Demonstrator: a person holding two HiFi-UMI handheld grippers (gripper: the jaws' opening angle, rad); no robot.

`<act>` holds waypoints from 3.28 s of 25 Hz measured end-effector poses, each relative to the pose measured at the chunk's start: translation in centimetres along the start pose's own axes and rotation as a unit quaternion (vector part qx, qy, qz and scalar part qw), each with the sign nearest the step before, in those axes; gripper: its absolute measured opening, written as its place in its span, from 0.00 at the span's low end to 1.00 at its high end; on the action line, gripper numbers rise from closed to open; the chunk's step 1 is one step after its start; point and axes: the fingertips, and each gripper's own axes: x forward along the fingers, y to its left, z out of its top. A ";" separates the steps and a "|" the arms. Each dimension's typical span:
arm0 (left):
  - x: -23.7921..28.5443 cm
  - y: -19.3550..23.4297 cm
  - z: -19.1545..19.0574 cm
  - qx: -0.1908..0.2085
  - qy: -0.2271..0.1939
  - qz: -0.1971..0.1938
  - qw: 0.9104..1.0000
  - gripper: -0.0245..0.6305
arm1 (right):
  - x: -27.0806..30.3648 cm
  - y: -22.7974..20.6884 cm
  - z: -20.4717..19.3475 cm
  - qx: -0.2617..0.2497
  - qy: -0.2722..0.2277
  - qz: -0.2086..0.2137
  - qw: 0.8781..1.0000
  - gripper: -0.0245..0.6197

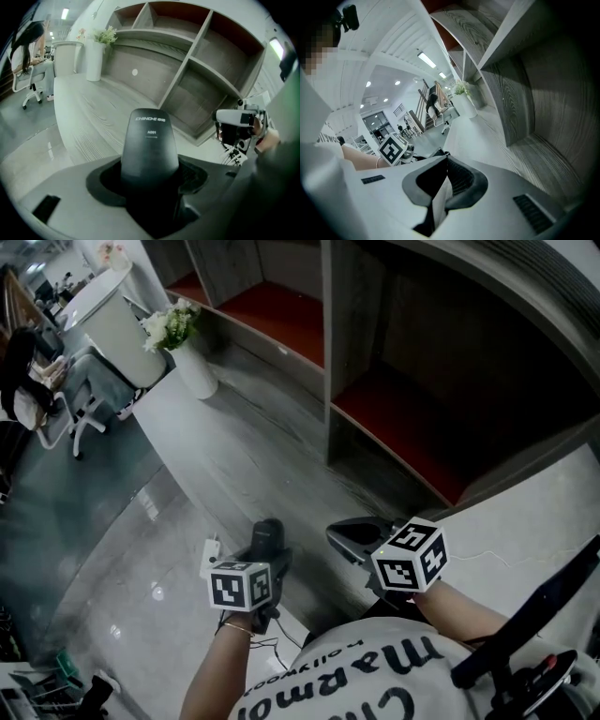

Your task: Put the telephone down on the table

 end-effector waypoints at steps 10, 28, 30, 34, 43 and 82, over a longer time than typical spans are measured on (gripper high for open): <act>1.6 -0.6 -2.0 -0.008 0.040 0.005 0.999 0.45 | -0.9 -1.3 0.0 0.010 -0.004 0.007 1.000 0.05; 3.5 -1.8 -4.7 0.003 0.091 0.008 0.996 0.45 | -1.3 -2.0 -0.2 0.005 0.012 0.025 1.000 0.05; 3.7 -1.9 -5.1 0.006 0.099 0.009 0.995 0.45 | -1.3 -2.1 -0.1 0.004 0.011 0.026 1.000 0.05; 3.7 -2.0 -5.4 0.007 0.103 0.013 0.995 0.45 | -1.7 -2.0 0.0 0.004 0.010 0.026 1.000 0.05; 3.9 -1.8 -5.4 0.002 0.095 0.019 0.995 0.45 | -1.7 -1.4 -0.5 0.005 0.014 0.027 1.000 0.05; 5.2 -2.6 -6.4 0.104 0.130 0.110 0.980 0.45 | -6.2 0.1 -3.0 -0.007 0.000 0.001 1.000 0.05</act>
